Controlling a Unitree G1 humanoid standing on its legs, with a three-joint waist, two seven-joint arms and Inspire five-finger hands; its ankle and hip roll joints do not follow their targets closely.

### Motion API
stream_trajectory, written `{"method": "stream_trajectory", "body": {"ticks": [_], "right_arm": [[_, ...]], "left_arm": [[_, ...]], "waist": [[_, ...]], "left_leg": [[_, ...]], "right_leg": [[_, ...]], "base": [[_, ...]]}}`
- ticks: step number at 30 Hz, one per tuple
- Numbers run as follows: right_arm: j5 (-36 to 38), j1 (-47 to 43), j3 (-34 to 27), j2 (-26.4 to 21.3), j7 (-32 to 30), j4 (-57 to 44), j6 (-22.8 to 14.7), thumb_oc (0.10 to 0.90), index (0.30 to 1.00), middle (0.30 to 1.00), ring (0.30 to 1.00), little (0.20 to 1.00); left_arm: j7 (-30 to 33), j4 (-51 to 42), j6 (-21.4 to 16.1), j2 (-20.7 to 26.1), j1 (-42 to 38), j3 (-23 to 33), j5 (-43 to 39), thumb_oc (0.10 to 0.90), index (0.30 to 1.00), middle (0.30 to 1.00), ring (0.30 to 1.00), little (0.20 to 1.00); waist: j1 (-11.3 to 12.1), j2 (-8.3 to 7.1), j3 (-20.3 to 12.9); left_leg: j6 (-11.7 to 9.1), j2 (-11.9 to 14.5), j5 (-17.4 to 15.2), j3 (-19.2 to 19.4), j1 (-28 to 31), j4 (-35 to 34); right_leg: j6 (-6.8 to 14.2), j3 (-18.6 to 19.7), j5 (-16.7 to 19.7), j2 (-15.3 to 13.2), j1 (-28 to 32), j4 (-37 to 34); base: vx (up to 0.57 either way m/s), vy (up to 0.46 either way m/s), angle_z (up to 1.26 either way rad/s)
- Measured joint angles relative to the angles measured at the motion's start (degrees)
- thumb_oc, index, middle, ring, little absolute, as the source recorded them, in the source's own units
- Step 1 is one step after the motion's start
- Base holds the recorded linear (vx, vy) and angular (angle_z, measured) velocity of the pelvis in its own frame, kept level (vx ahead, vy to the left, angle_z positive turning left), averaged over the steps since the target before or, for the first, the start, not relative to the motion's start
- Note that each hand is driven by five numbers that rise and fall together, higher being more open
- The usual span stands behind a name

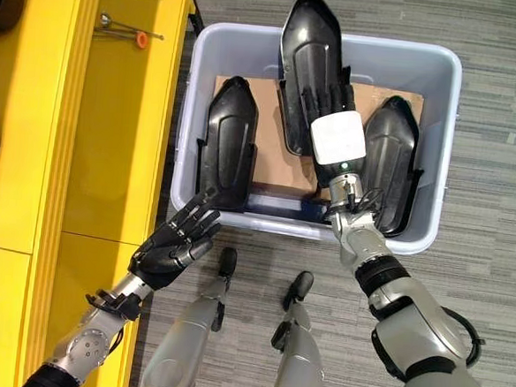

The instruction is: Move parts from the plastic box to the shelf.

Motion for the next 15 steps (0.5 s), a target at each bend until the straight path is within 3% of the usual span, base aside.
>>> {"method": "stream_trajectory", "body": {"ticks": [15], "right_arm": [[4.9,-0.2,0.7,2.5,4.5,7.3,1.6,0.9,1.0,1.0,1.0,1.0]], "left_arm": [[0.0,0.3,0.0,0.0,-0.1,0.2,0.1,0.9,1.0,1.0,1.0,1.0]], "waist": [[0.3,0.38,0.0]], "left_leg": [[0.0,-0.1,0.1,-0.6,-1.9,-0.2]], "right_leg": [[0.1,-0.7,-0.7,-0.2,-1.9,0.7]], "base": [[0.0,-0.002,0.01]]}}
